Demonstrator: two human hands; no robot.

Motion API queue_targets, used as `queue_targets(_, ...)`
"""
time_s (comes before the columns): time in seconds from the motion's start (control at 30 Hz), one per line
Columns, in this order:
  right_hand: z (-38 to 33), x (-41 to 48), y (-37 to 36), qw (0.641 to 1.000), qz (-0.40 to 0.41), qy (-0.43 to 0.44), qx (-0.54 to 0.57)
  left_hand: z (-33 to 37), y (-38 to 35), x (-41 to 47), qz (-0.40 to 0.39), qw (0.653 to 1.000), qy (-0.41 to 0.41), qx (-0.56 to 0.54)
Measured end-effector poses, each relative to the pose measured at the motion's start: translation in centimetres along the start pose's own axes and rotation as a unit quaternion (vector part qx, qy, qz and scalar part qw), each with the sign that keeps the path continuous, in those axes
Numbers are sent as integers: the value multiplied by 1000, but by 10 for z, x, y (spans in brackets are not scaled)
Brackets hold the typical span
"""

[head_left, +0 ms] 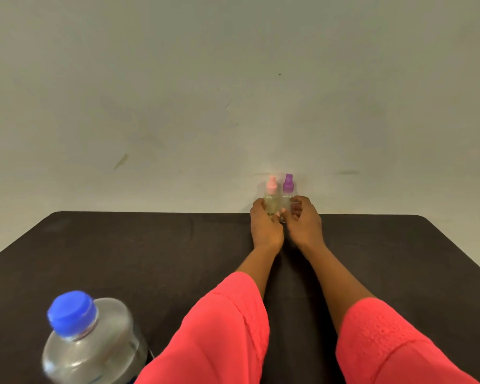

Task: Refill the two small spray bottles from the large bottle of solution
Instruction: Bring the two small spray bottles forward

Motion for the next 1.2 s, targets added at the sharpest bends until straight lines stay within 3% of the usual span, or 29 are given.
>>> queue_targets(0.3,-9,-40,13,1000,0,9,-16,5,12,-30,-24,999,-13,38)
queue_targets(0.87,-30,-178,44,1000,-1,5,-23,22,77,-169,-73,995,-42,53)
queue_targets(1.2,-50,-265,38,998,-53,30,17,22,142,-225,-88,982,-80,147)
Point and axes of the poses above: each hand's wrist, its own x-axis towards the middle knuckle, its own y-axis out of the back of the hand, z = x × y, the point moved 10 cm from there along x, towards the middle knuckle, and after that the axes turned 3 degrees about -y, right-handed, at the moved point
